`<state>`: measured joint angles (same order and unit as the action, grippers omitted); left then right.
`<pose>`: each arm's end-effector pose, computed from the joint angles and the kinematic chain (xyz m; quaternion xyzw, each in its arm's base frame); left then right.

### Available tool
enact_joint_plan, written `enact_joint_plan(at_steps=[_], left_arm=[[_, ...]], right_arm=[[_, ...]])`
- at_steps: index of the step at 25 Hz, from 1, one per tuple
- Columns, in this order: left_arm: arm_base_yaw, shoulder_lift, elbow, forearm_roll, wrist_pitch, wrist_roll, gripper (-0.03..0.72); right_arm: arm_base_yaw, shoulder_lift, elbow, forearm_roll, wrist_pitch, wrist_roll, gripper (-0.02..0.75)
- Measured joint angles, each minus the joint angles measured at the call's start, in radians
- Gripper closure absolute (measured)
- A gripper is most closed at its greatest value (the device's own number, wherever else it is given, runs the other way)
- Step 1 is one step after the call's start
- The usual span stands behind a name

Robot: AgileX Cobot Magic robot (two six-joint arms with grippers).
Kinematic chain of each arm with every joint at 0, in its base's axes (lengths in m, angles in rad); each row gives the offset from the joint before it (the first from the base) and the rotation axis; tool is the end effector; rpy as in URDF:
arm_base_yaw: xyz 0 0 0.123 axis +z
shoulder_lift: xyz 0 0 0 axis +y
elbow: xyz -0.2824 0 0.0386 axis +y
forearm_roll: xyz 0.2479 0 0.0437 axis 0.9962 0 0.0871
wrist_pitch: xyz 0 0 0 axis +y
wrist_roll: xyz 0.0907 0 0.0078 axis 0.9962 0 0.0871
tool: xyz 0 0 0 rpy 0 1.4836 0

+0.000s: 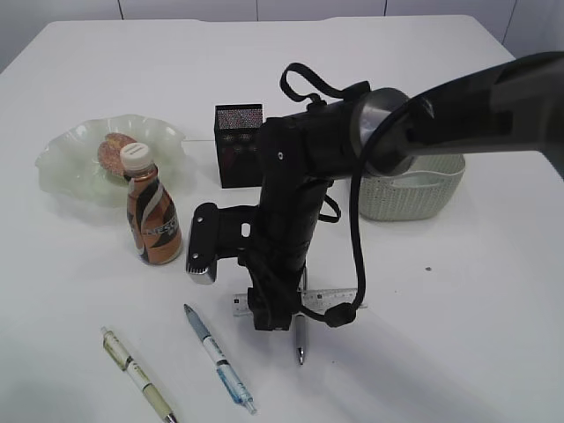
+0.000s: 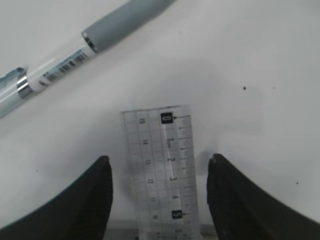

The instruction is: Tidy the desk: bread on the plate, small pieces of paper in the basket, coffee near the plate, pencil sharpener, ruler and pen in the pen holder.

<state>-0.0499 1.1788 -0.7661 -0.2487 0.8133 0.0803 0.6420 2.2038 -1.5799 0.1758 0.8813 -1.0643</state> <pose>0.2100 -0.0268 0.2585 -0.0007 0.9713 -0.1030 0.2143 0.3444 0.2728 0.1294 -0.7150 0.6912 0.0543 0.0894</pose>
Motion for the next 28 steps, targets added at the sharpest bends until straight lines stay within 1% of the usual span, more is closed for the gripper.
enact_joint_plan(at_steps=[6,9,11,12,14,20,23,25,28], left_arm=[[0.0,0.0,0.0,0.0,0.0,0.0,0.255],[0.0,0.0,0.0,0.0,0.0,0.0,0.255],[0.0,0.0,0.0,0.0,0.0,0.0,0.255],[0.0,0.0,0.0,0.0,0.0,0.0,0.255],[0.0,0.0,0.0,0.0,0.0,0.0,0.255],[0.0,0.0,0.0,0.0,0.0,0.0,0.255],[0.0,0.0,0.0,0.0,0.0,0.0,0.255],[0.0,0.0,0.0,0.0,-0.002,0.0,0.255],[0.0,0.0,0.0,0.0,-0.002,0.002,0.255]], right_arm=[[0.0,0.011,0.0,-0.004,-0.004,0.0,0.309],[0.0,0.011,0.0,-0.008,-0.004,0.0,0.371],[0.0,0.011,0.0,-0.012,-0.004,0.0,0.439],[0.0,0.011,0.0,-0.012,-0.004,0.0,0.457],[0.0,0.011,0.0,-0.014,-0.004,0.0,0.468],[0.0,0.002,-0.026,-0.004,0.011,0.0,0.468],[-0.017,-0.042,-0.035,0.043,0.007,-0.021,0.468],[-0.046,-0.085,-0.035,0.095,0.007,-0.045,0.469],[-0.125,-0.144,-0.035,0.242,0.005,-0.102,0.469]])
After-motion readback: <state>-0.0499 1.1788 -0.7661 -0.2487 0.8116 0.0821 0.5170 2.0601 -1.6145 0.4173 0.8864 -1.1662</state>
